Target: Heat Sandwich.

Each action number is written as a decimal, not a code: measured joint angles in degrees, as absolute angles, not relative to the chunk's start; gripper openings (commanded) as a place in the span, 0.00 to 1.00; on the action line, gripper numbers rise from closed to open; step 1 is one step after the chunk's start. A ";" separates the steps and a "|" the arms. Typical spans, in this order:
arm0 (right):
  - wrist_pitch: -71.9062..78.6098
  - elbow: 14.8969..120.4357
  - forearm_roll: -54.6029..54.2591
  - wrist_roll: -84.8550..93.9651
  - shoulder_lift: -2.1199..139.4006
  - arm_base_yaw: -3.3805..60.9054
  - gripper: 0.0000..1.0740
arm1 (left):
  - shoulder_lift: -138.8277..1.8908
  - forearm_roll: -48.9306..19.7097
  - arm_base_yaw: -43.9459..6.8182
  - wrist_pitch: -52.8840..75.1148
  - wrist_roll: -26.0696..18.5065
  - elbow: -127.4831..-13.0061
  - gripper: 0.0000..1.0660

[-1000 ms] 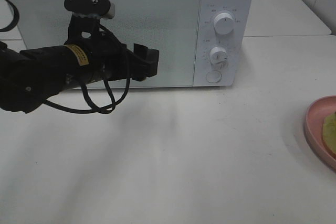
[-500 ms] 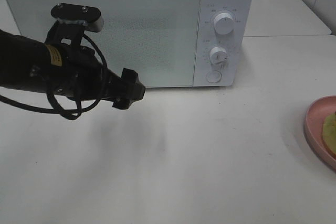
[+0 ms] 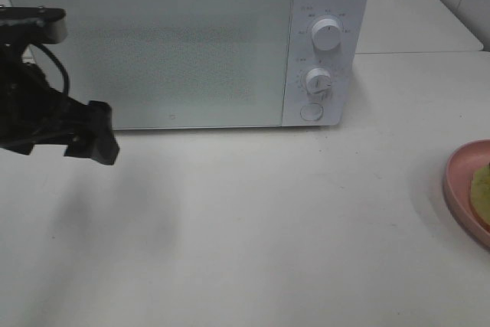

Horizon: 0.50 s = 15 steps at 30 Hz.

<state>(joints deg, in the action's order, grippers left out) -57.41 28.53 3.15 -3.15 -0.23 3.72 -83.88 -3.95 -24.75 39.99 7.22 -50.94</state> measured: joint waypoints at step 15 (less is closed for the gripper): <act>-57.41 28.53 3.15 -3.15 -0.23 3.72 0.70 | -72.88 -1.95 -8.02 61.65 5.96 -51.05 0.93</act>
